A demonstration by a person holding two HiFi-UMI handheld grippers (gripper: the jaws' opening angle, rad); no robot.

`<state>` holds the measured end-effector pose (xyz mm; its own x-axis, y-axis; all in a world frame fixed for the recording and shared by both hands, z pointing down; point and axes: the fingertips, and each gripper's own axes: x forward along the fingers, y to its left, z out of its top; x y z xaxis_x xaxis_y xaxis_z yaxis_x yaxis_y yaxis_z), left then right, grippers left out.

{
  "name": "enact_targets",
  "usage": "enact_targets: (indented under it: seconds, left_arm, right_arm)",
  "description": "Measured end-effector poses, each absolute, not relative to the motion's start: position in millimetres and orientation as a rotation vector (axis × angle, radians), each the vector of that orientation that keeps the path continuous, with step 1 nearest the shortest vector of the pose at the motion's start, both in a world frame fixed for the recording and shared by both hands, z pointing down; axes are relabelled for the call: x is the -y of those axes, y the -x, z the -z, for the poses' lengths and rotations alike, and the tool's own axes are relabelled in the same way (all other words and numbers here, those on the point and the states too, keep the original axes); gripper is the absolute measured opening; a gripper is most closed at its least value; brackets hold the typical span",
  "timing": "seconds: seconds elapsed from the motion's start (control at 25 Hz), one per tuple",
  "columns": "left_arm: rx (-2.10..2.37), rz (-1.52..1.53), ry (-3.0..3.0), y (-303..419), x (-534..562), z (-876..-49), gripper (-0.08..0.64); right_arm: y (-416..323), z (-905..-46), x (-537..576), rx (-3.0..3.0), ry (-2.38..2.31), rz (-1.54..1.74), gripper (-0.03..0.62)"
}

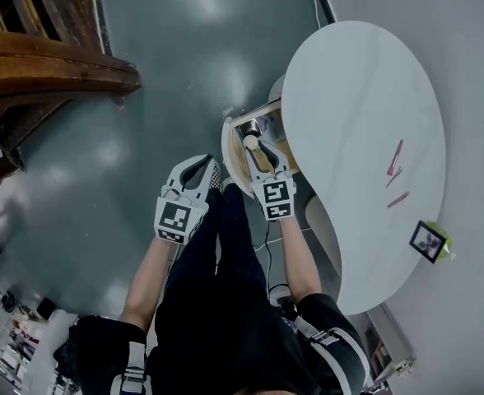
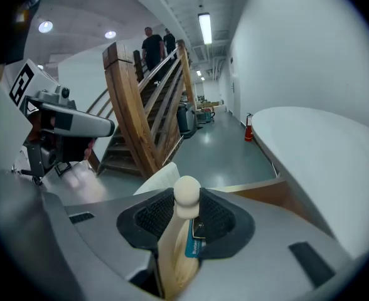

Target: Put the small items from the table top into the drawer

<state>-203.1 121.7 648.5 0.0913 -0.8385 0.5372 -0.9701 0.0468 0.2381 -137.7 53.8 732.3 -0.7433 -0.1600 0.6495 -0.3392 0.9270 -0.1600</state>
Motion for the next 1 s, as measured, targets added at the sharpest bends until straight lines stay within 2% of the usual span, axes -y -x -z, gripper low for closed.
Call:
enact_targets:
  seconds: [0.44, 1.0]
  left_arm:
    - [1.734, -0.316, -1.757, 208.7, -128.8, -698.4, 0.020]
    - [1.707, -0.309, -1.737, 207.3, -128.6, -718.3, 0.020]
  right_arm:
    - [155.1, -794.9, -51.3, 2.341, -0.283, -0.370, 0.144]
    - [158.2, -821.7, -52.2, 2.300, -0.230, -0.418, 0.144]
